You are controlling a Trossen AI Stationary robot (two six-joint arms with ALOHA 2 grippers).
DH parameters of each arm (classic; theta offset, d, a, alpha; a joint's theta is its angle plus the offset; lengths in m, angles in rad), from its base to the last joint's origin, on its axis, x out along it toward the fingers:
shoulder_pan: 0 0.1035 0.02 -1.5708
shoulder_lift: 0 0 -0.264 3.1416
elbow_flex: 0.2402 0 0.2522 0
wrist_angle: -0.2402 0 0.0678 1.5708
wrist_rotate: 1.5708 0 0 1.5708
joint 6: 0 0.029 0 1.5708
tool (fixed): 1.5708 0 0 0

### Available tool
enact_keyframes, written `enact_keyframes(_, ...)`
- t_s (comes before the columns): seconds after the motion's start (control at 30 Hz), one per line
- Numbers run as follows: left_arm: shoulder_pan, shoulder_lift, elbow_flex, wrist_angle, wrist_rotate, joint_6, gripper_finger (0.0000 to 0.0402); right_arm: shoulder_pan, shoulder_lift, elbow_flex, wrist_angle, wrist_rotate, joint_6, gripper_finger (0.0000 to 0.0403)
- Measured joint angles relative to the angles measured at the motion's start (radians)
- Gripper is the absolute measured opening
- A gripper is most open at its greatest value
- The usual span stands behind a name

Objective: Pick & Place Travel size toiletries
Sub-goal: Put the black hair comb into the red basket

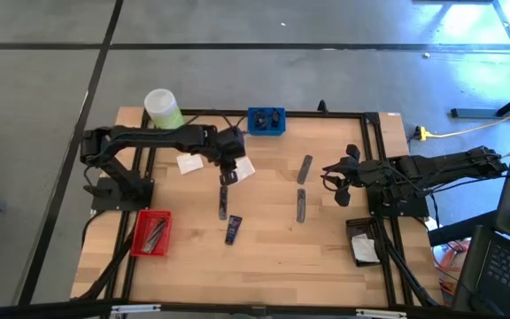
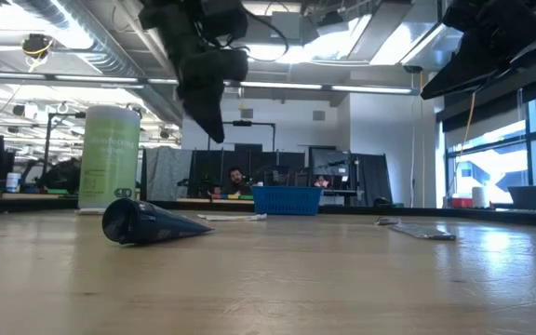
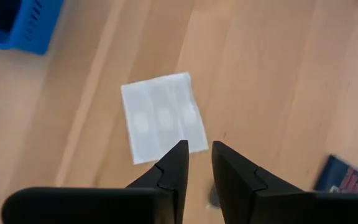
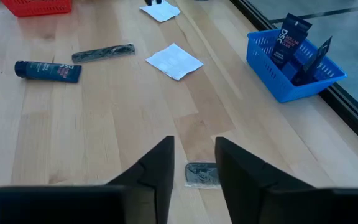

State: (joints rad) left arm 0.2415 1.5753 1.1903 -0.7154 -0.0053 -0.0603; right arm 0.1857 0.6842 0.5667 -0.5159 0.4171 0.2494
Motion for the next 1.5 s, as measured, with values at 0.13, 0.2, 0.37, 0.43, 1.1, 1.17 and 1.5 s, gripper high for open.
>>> enact_keyframes(0.13,-0.030,0.000,-0.026,0.021,-0.003,-0.035,0.0063,0.000,0.000,0.000,0.000,0.000,0.000,0.0128)
enact_keyframes(0.2,-0.042,0.000,-0.043,0.055,-0.003,0.000,0.0061,0.000,0.000,0.000,0.000,0.000,0.000,0.0130)
enact_keyframes(0.37,-0.047,0.011,-0.085,0.281,0.013,0.070,0.0059,0.000,0.000,0.000,0.000,0.003,-0.034,0.0137)
enact_keyframes(0.43,-0.047,0.019,-0.088,0.342,0.031,0.091,0.0061,0.000,0.000,0.000,0.000,0.027,-0.115,0.0139)
enact_keyframes(1.1,-0.123,0.089,-0.087,0.612,0.155,0.296,0.0166,-0.001,0.011,0.000,0.027,-0.016,0.060,0.0142)
enact_keyframes(1.17,-0.142,0.103,-0.087,0.656,0.154,0.316,0.0171,-0.006,0.024,0.000,0.038,-0.005,0.129,0.0135)
enact_keyframes(1.5,-0.190,0.159,-0.086,0.715,0.154,0.300,0.0173,-0.024,0.285,0.001,0.034,-0.083,0.350,0.0085)
